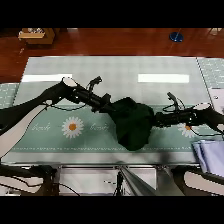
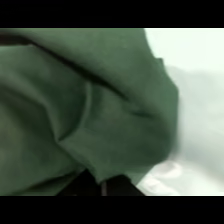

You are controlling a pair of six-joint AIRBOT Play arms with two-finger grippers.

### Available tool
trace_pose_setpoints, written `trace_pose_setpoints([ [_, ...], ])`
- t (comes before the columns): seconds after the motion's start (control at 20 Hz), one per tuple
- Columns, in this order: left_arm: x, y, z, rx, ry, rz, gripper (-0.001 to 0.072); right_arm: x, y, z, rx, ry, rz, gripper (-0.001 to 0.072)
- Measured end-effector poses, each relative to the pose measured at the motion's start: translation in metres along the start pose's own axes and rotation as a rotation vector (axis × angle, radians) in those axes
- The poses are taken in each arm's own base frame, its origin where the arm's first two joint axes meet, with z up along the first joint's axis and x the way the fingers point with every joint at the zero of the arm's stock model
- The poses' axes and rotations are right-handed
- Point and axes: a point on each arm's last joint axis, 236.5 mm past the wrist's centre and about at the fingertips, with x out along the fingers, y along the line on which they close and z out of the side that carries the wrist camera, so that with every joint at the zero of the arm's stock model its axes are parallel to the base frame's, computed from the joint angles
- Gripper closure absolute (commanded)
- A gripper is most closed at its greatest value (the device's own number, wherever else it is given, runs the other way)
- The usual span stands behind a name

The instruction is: Fold the shirts.

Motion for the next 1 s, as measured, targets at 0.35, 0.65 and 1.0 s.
trace_pose_setpoints([
  [0.35,-0.128,-0.100,0.036,0.270,-0.322,-0.064,0.0676,-0.070,0.094,0.035,-0.195,-0.145,0.185,0.0691],
  [0.65,-0.302,-0.231,0.000,0.620,-0.775,-0.066,0.0675,-0.212,0.230,0.059,-0.516,-0.538,0.203,0.0692],
  [1.0,-0.404,-0.323,-0.113,0.940,-1.156,0.087,0.0675,-0.313,0.349,0.022,-0.714,-0.844,0.143,0.0691],
])
